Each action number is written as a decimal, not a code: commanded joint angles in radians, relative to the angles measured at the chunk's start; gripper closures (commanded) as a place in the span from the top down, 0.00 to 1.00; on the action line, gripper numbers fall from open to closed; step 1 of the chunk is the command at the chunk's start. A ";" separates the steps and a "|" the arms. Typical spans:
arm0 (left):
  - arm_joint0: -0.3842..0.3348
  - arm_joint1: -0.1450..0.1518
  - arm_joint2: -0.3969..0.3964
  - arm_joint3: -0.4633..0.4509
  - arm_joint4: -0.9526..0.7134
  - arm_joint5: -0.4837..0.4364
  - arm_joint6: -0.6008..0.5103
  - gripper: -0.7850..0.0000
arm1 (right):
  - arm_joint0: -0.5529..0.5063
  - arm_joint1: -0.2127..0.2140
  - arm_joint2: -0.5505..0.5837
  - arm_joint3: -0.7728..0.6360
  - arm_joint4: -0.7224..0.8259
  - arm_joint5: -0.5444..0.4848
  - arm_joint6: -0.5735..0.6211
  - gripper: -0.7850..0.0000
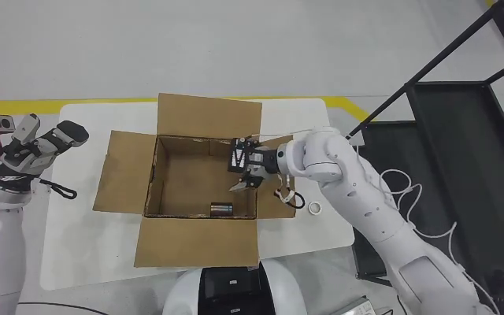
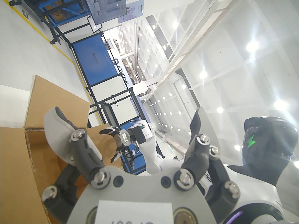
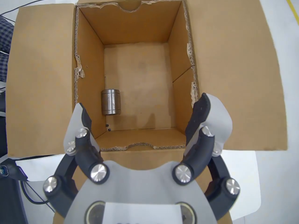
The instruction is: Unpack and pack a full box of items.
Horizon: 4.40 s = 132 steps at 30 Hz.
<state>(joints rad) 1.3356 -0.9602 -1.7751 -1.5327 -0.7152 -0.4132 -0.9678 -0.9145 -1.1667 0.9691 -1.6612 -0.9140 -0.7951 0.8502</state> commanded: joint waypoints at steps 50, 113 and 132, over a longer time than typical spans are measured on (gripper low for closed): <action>0.000 0.000 0.000 0.000 0.000 0.000 0.000 1.00 | 0.022 -0.009 -0.049 0.036 -0.009 0.004 -0.015 1.00; 0.000 0.000 0.000 0.000 0.000 0.000 0.000 1.00 | 0.295 -0.317 -0.627 0.567 -0.116 0.363 0.164 1.00; 0.000 0.000 0.000 0.000 0.000 0.000 0.000 1.00 | 0.313 -0.379 -0.623 0.681 -0.175 0.374 0.110 0.00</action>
<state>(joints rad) 1.3356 -0.9602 -1.7751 -1.5327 -0.7152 -0.4132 -0.9678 -0.6011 -1.5480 0.3404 -0.9735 -1.0853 -0.4215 0.9550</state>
